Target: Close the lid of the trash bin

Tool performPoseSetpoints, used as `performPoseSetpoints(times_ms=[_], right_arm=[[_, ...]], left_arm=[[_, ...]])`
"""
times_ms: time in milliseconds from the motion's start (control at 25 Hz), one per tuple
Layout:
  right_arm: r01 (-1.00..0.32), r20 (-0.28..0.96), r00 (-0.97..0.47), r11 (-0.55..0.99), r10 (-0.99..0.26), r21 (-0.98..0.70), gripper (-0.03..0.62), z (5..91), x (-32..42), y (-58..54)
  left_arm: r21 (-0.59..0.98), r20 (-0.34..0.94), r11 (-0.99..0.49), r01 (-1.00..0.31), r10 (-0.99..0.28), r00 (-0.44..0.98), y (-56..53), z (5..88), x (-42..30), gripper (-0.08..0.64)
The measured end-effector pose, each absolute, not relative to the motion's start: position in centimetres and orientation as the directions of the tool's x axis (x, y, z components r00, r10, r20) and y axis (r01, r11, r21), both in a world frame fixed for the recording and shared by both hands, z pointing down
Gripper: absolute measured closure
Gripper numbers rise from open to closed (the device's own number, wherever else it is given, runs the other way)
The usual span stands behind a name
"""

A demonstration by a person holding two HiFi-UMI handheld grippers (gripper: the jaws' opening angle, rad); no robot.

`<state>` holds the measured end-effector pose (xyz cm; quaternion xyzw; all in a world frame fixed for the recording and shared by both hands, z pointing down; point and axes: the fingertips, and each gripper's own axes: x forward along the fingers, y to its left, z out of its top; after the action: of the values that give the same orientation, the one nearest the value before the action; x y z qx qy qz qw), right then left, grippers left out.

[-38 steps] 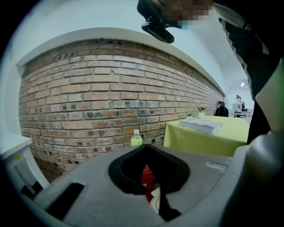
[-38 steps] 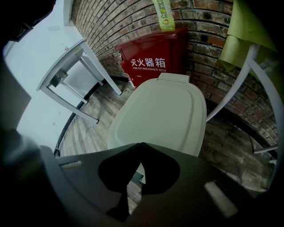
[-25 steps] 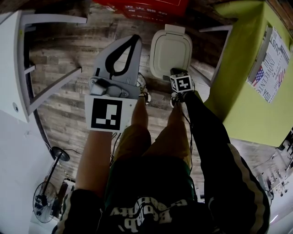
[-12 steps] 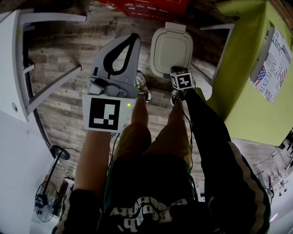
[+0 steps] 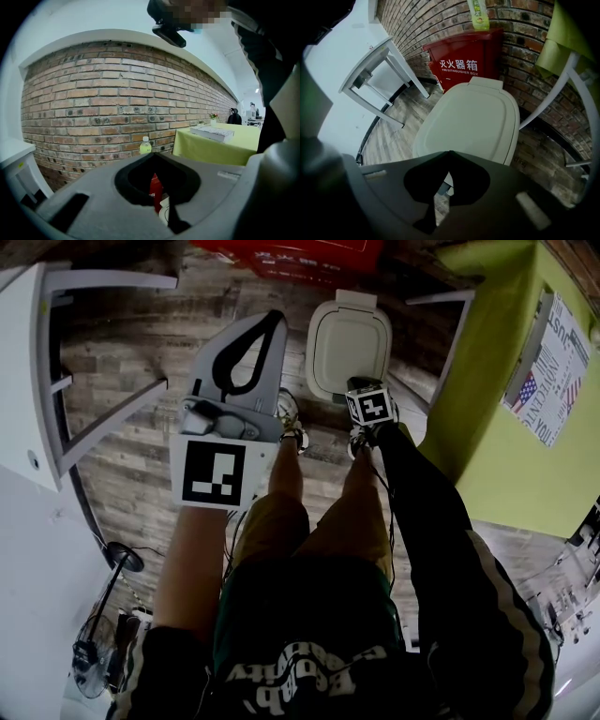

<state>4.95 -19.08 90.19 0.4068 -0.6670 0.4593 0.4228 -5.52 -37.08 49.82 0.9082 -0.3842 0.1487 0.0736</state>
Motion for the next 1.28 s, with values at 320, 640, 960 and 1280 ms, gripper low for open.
performPoseSetpoints(times_ms=[320, 640, 960, 1280], right_arm=[[-0.940, 0.916, -0.312, 0.225, -0.252, -0.258, 0.581, 84.6, 6.1, -22.6], [-0.898, 0.834, -0.419, 0.299, -0.358, -0.322, 0.581, 77.0, 4.7, -23.7], [-0.905, 0.726, -0.415, 0.330, -0.548, -0.268, 0.581, 67.3, 6.2, -26.4], [-0.913, 0.591, -0.406, 0.342, -0.697, -0.224, 0.581, 56.9, 7.3, -28.0]], left_arm=[[0.008, 0.263, -0.682, -0.731, -0.704, 0.660, -37.4, 45.9, -4.8, 0.554], [0.010, 0.240, -0.669, -0.743, -0.720, 0.651, -36.6, 42.5, -4.9, 0.554], [-0.052, 0.254, -0.668, -0.742, -0.728, 0.637, -34.9, 40.0, -4.0, 0.554], [-0.058, 0.265, -0.669, -0.741, -0.726, 0.635, -33.8, 37.6, -3.4, 0.554]])
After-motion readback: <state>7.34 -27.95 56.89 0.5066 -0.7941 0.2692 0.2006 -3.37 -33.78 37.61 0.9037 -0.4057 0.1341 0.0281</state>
